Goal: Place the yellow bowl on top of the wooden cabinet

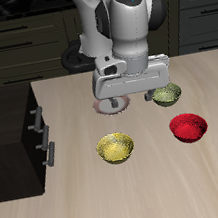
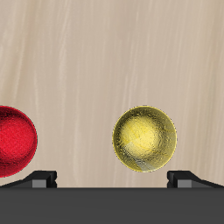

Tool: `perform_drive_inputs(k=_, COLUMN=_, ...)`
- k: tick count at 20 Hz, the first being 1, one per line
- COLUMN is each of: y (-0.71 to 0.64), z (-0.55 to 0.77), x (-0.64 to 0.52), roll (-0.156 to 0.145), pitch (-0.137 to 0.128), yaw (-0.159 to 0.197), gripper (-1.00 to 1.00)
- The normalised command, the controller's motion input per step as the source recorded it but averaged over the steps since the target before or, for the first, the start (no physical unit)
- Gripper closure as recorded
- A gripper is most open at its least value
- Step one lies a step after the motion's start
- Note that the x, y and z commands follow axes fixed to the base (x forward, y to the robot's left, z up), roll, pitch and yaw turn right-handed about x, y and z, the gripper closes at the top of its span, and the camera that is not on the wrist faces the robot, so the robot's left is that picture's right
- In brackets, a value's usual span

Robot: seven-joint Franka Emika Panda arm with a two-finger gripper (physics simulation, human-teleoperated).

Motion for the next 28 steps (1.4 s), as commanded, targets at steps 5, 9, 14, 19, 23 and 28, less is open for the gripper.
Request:
perform_drive_inputs(k=5, y=-0.02, z=-0.10, x=0.01, roll=-0.001, pitch=0.009, yaw=0.007, gripper=-1.00)
perform_drive_inputs(k=9, y=0.02, z=-0.07, x=0.01, roll=-0.001, pitch=0.009, yaw=0.008, gripper=-1.00)
perform_drive_inputs(k=14, y=-0.01, z=-0.13, x=-0.01, roll=-0.004, pitch=0.007, yaw=0.016, gripper=-1.00)
perform_drive_inputs(k=19, y=-0.01, z=-0.15, x=0.05, roll=-0.004, pitch=0.022, yaw=-0.002, gripper=-1.00)
perform_drive_inputs(k=23, y=-0.04, z=-0.18, x=0.03, roll=-0.009, pitch=0.018, yaw=0.001, gripper=-1.00)
perform_drive_inputs(k=28, y=-0.04, z=-0.17, x=0.03, roll=-0.011, pitch=0.018, yaw=-0.004, gripper=-1.00)
